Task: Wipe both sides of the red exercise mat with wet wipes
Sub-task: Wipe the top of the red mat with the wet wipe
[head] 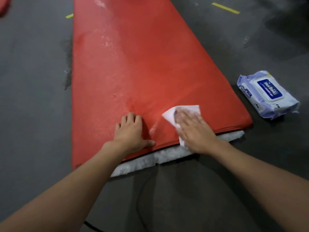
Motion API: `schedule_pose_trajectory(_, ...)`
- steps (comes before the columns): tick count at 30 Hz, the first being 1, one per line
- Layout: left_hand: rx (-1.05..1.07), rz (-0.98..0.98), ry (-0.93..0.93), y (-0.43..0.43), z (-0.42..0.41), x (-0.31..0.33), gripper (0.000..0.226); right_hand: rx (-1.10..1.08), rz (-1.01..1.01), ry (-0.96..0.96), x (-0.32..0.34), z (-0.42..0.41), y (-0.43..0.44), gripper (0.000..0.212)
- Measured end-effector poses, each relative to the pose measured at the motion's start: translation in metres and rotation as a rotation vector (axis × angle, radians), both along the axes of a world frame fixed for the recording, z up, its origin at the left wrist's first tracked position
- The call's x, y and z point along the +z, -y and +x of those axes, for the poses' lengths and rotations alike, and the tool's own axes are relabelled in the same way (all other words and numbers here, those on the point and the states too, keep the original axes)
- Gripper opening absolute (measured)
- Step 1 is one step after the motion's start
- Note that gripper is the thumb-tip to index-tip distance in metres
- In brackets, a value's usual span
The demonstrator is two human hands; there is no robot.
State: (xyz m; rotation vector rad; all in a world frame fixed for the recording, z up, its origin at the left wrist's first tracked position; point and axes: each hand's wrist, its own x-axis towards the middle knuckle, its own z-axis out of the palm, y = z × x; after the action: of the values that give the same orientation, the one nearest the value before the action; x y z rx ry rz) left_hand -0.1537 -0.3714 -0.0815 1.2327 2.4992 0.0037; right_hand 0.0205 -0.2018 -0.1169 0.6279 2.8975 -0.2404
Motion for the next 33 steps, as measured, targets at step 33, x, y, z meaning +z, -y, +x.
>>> schedule_pose_trajectory(33,0.118,-0.167,0.152,0.112,-0.069,0.005,0.127,0.318,-0.033,-0.011,0.0,-0.051,0.091,0.066)
